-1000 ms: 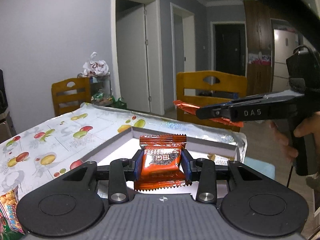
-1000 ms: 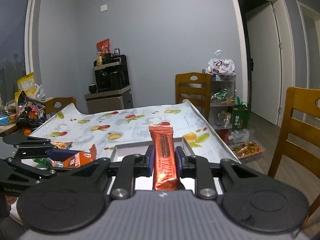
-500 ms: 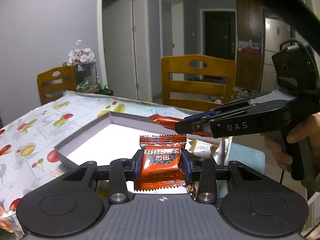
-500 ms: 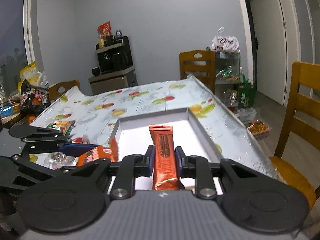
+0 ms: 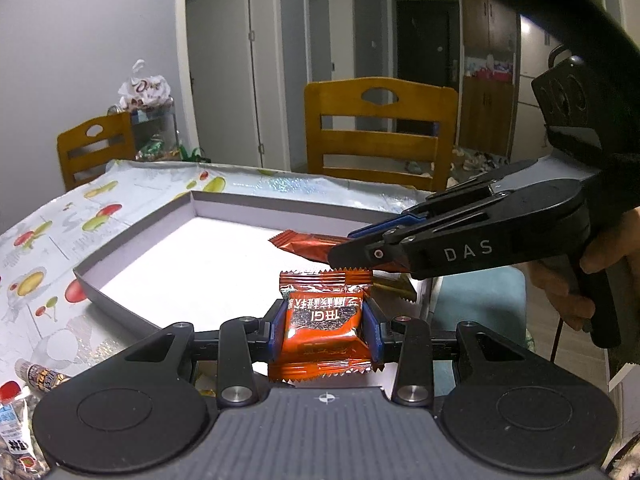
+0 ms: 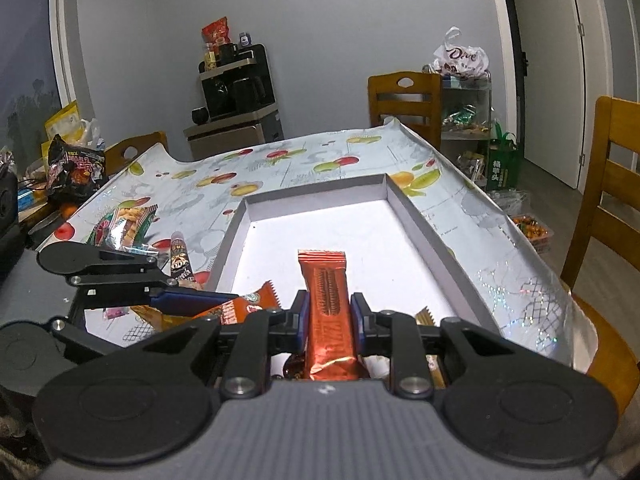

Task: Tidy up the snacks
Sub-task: 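Lower the orange candy and chocolate bar over the box with both tools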

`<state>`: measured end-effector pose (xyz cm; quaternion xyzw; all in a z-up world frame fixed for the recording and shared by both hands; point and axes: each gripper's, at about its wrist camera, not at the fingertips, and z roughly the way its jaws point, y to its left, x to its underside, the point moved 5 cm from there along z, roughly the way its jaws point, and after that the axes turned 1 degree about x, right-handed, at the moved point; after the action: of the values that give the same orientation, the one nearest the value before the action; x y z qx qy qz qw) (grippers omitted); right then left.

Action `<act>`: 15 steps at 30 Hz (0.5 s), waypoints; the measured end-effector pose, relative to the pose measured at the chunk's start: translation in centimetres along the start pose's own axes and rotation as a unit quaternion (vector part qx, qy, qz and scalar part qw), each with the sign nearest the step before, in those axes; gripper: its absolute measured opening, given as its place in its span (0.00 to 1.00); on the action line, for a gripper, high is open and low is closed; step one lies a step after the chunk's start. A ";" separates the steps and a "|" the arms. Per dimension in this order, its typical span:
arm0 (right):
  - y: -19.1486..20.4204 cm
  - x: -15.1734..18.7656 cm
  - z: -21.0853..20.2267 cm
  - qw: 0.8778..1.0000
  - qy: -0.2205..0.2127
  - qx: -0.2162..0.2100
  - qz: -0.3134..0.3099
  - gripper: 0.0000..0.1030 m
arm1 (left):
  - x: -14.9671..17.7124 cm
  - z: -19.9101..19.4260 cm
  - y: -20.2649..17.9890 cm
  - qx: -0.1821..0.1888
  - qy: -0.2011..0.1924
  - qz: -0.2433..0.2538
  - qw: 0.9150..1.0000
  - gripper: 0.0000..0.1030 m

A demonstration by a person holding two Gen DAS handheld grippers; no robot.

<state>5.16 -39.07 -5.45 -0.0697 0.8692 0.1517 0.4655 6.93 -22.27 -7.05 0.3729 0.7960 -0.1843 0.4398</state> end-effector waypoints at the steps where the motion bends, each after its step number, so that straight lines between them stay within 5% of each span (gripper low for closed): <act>1: 0.0 0.1 0.1 1.000 0.002 0.000 0.002 0.21 | 0.0 0.0 0.0 0.001 0.000 -0.001 1.000 0.39; 15: 0.3 0.4 0.4 1.000 0.006 0.003 0.009 0.21 | 0.2 0.1 0.1 -0.002 0.007 -0.012 1.000 0.40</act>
<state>5.22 -38.69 -5.92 -0.0619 0.8727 0.1529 0.4595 6.99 -22.21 -7.24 0.3638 0.8039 -0.1852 0.4326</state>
